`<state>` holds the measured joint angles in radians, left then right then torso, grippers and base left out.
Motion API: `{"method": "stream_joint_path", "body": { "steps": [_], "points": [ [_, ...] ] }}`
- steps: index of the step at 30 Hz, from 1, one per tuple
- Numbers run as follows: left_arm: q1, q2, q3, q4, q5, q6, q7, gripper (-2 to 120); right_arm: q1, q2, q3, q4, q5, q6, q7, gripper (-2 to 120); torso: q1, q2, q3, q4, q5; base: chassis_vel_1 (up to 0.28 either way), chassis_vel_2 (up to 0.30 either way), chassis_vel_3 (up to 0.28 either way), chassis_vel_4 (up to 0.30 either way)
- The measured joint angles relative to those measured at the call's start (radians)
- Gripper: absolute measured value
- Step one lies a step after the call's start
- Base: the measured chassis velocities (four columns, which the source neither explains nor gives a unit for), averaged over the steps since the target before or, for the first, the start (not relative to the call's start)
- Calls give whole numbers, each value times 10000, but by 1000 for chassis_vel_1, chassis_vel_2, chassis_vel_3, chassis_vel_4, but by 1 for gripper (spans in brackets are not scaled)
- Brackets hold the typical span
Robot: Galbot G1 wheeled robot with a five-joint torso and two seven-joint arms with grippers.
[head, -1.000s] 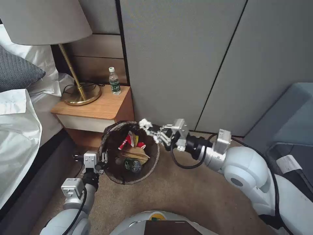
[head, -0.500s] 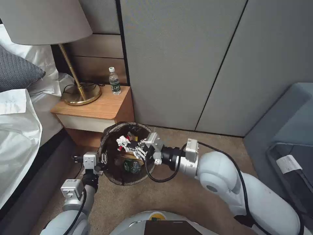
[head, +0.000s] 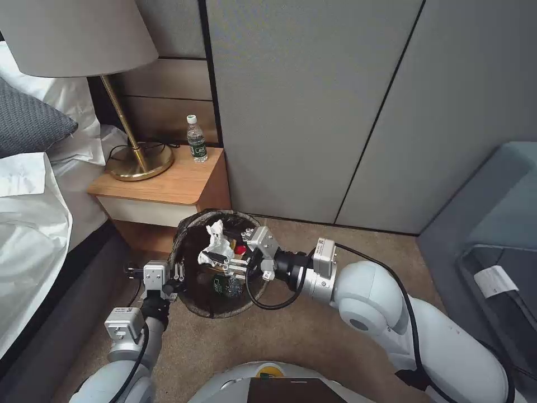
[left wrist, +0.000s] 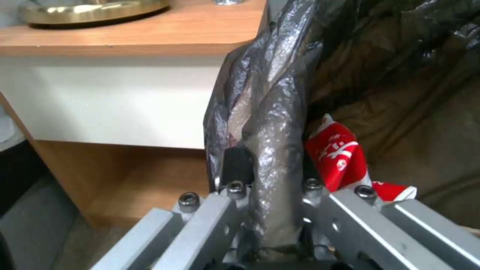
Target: Pick up the trash bin, then pick up the garbage from the floor and place it into the trash bin.
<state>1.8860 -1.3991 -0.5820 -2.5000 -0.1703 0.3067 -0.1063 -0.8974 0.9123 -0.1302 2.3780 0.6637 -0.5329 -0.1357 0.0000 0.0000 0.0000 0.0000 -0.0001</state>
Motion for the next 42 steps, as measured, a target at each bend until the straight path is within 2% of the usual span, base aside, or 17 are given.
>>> {"method": "stream_joint_path", "body": {
  "steps": [1,3,8,10,11,27,38,42],
  "points": [
    [-1,0,-4,0,0,0,0,3,-5,3,5,4,-2,0,0,67,0,0,0,0,0,0,0,0,0],
    [0,-14,-6,0,2,-2,3,3,-11,24,17,0,-29,10,-1,80,0,0,0,0,0,0,0,0,0],
    [4,-29,1,0,5,-3,5,3,-19,48,40,-17,-64,29,-4,86,0,0,0,0,0,0,0,0,0],
    [3,-32,2,0,6,-3,7,3,-38,50,61,-23,-77,44,-7,97,0,0,0,0,0,0,0,0,0],
    [3,-33,1,0,7,-4,7,3,-61,51,87,-24,-84,52,-11,100,0,0,0,0,0,0,0,0,0],
    [-36,-20,13,0,8,-4,31,3,-198,-14,474,276,165,174,5,100,0,0,0,0,1,0,0,0,0],
    [-55,-44,21,0,5,-4,36,3,-563,-457,1416,894,870,545,325,100,0,0,0,1,1,0,0,0,0],
    [-58,-42,19,0,-2,-4,29,3,-1051,-640,1856,1112,844,862,790,100,0,0,0,0,1,0,0,0,0]
  ]
}}
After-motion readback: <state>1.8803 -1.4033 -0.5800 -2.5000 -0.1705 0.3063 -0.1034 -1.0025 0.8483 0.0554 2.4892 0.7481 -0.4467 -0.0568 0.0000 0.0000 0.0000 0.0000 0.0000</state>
